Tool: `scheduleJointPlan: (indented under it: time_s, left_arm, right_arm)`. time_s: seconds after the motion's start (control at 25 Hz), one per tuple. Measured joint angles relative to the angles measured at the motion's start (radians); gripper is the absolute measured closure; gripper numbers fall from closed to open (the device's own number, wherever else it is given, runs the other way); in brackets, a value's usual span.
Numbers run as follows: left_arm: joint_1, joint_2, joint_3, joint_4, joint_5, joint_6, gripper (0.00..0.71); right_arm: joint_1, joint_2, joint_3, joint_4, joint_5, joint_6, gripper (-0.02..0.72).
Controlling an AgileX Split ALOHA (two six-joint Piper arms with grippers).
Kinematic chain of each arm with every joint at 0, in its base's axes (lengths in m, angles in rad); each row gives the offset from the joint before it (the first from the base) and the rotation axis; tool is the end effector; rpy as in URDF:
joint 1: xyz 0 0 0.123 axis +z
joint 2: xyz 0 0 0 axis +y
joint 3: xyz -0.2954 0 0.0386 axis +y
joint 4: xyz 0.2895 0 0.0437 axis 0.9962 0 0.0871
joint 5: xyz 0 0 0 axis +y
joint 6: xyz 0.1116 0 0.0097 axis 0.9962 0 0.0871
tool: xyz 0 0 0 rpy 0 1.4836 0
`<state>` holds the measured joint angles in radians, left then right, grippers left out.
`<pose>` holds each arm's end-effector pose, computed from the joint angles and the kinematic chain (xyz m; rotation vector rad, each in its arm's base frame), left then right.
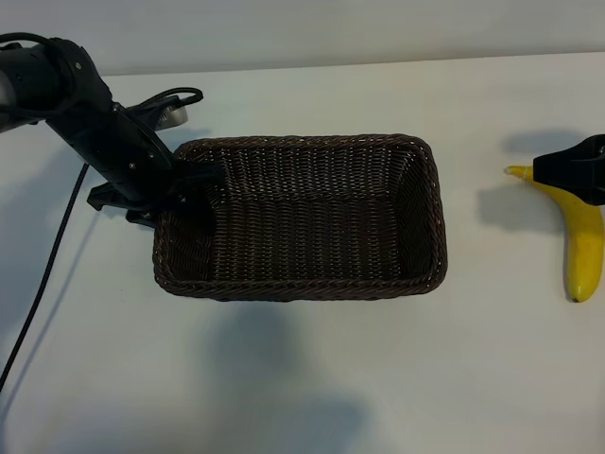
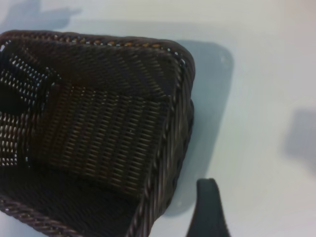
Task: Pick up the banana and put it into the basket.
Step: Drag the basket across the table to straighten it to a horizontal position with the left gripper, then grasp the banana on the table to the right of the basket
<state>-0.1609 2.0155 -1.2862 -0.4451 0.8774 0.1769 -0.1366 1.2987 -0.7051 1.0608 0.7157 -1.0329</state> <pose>0.4063 -0.1035 0.1076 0.0901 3.0408 -0.5349 0.2848 0.0256 0.2198 -0.2111 2.3499 0.6377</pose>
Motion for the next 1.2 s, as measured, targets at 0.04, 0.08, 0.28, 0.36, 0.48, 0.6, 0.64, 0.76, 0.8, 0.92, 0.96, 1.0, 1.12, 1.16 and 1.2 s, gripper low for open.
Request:
scheduleJointPlan:
  time_s: [0.04, 0.08, 0.28, 0.36, 0.48, 0.6, 0.64, 0.76, 0.8, 0.92, 0.96, 1.0, 1.12, 1.16, 1.2]
  left_arm:
    - [0.000, -0.010, 0.000, 0.001, 0.000, 0.000, 0.175]
    - [0.000, -0.025, 0.000, 0.006, 0.000, 0.000, 0.134]
    - [0.000, -0.137, 0.000, 0.050, 0.014, -0.013, 0.076]
    - [0.000, -0.187, 0.000, 0.062, 0.030, -0.020, 0.081]
    - [0.000, -0.259, 0.000, 0.102, 0.042, -0.053, 0.098]
    - [0.000, -0.325, 0.000, 0.178, 0.045, -0.091, 0.115]
    - [0.000, -0.344, 0.000, 0.217, 0.046, -0.103, 0.118]
    - [0.000, -0.379, -0.002, 0.367, 0.049, -0.168, 0.120]
    - [0.000, -0.384, -0.003, 0.424, 0.050, -0.195, 0.120]
    - [0.000, -0.388, -0.004, 0.549, 0.050, -0.273, 0.120]
    - [0.005, -0.388, -0.004, 0.579, 0.050, -0.286, 0.120]
    - [0.015, -0.388, -0.004, 0.595, 0.050, -0.295, 0.120]
    - [0.059, -0.388, -0.004, 0.618, 0.055, -0.300, 0.120]
    - [0.080, -0.388, -0.004, 0.618, 0.058, -0.300, 0.120]
    - [0.102, -0.388, -0.004, 0.618, 0.060, -0.298, 0.120]
  right_arm:
    - [0.000, 0.000, 0.000, 0.000, 0.000, 0.000, 0.163]
    - [0.000, 0.000, 0.000, 0.000, 0.000, 0.000, 0.163]
    - [0.000, 0.000, 0.000, 0.000, 0.000, 0.000, 0.163]
    - [0.000, 0.000, 0.000, 0.000, 0.000, 0.000, 0.163]
    - [0.000, 0.000, 0.000, 0.000, 0.000, 0.000, 0.163]
    - [0.000, 0.000, 0.000, 0.000, 0.000, 0.000, 0.163]
    - [0.000, 0.000, 0.000, 0.000, 0.000, 0.000, 0.163]
    - [0.000, 0.000, 0.000, 0.000, 0.000, 0.000, 0.163]
    - [0.000, 0.000, 0.000, 0.000, 0.000, 0.000, 0.163]
    - [0.000, 0.000, 0.000, 0.000, 0.000, 0.000, 0.163]
    - [0.000, 0.000, 0.000, 0.000, 0.000, 0.000, 0.163]
    - [0.000, 0.000, 0.000, 0.000, 0.000, 0.000, 0.163]
    - [0.000, 0.000, 0.000, 0.000, 0.000, 0.000, 0.163]
    - [0.000, 0.000, 0.000, 0.000, 0.000, 0.000, 0.163]
    - [0.000, 0.000, 0.000, 0.000, 0.000, 0.000, 0.163]
